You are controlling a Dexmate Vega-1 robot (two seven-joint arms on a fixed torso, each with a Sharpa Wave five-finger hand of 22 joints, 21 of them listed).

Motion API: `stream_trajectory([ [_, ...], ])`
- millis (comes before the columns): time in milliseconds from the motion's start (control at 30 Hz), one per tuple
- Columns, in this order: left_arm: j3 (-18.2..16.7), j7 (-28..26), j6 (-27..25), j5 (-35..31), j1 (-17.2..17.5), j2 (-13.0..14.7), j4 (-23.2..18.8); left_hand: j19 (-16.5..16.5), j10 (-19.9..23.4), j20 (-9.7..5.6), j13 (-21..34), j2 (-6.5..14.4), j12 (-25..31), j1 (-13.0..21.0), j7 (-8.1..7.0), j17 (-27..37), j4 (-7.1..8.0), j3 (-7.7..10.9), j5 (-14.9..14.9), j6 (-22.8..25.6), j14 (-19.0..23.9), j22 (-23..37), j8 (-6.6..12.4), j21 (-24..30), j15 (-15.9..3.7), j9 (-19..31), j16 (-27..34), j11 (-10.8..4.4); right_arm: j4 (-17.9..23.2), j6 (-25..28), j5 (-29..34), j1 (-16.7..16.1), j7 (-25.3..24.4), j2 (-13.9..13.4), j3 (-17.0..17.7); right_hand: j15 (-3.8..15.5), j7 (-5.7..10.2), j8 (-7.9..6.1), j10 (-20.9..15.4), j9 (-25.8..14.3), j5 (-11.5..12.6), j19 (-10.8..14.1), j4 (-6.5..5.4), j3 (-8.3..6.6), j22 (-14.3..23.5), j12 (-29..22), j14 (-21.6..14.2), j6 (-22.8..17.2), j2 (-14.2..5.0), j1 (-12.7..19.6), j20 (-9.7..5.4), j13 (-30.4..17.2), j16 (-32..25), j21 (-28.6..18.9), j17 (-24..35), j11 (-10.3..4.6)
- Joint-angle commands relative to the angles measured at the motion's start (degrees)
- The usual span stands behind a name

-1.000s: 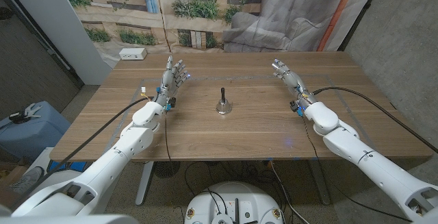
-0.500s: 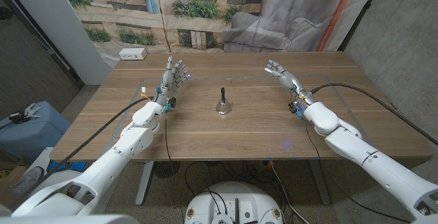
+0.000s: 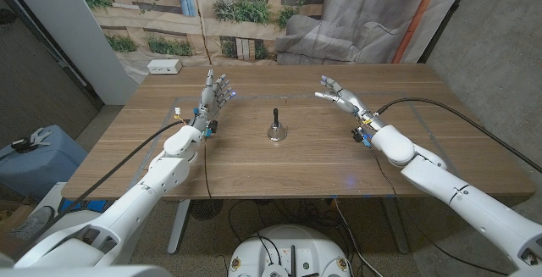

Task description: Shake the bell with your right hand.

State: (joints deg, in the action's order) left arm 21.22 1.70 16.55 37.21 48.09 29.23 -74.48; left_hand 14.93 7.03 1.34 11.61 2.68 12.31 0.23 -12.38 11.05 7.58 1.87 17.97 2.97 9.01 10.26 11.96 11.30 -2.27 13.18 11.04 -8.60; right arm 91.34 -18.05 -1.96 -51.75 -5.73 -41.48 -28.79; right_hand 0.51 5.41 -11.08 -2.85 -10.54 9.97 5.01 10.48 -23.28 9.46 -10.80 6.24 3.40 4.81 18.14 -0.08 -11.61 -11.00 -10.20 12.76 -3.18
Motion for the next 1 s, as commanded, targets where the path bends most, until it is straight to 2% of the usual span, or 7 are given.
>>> stream_trajectory([
  [33,0.0,0.0,0.0,0.0,0.0,0.0,0.0,0.5,0.2,-0.14,0.3,0.5,0.3,0.0,-0.35,0.3,0.41,0.01,0.4,0.0,0.3,0.3,0.34,0.4,-5.58,0.2,0.3,-0.31,2.6,0.5,4.4,0.6,1.2,-1.1,-1.6,-0.16,-0.11,-0.38,0.3,-0.3,0.3,-0.1,0.05,-0.51,0.2,-0.2,0.7,0.1,-0.15,0.8,0.54,-0.1,0.0,0.0,0.2,-0.16],
  [333,0.0,0.0,0.0,0.0,0.0,0.0,0.0,0.4,0.2,-0.15,0.3,0.5,0.3,0.0,-0.35,0.3,0.41,0.01,0.4,0.0,0.4,0.3,0.33,0.4,-5.53,0.2,0.3,-0.36,2.3,-0.9,6.9,1.3,1.3,0.1,-3.1,-0.5,-0.18,-0.44,0.6,-0.4,0.3,-0.7,-0.01,-0.66,0.2,-0.2,1.2,0.4,0.1,1.6,0.81,-0.2,-0.1,0.0,0.1,0.04],
  [467,0.0,0.0,0.0,0.0,0.0,0.0,0.0,0.4,0.1,-0.15,0.3,0.5,0.3,-0.1,-0.35,0.3,0.41,0.01,0.4,0.0,0.4,0.3,0.33,0.4,-5.57,0.2,0.3,-0.41,1.8,-1.7,8.2,1.7,1.0,0.7,-3.7,-0.51,-0.71,-0.81,0.1,-0.4,0.4,-0.7,-0.03,-0.81,0.2,-0.6,0.8,-0.2,0.25,2.3,0.8,-0.2,-0.4,-0.1,0.1,0.1],
  [1000,0.0,0.0,0.0,0.0,0.0,0.0,0.0,0.4,0.2,-0.16,0.3,0.5,0.3,0.0,-0.35,0.3,0.41,0.02,0.4,0.0,0.4,0.3,0.34,0.4,-5.55,0.2,0.3,-0.39,0.0,-2.2,12.3,4.0,1.9,2.5,-6.5,-0.61,-0.33,-0.88,0.0,-0.5,0.8,-0.8,-0.07,-1.52,0.2,-0.7,0.8,0.1,-0.12,4.1,0.5,-0.3,-0.7,-0.3,0.1,-0.01],
])
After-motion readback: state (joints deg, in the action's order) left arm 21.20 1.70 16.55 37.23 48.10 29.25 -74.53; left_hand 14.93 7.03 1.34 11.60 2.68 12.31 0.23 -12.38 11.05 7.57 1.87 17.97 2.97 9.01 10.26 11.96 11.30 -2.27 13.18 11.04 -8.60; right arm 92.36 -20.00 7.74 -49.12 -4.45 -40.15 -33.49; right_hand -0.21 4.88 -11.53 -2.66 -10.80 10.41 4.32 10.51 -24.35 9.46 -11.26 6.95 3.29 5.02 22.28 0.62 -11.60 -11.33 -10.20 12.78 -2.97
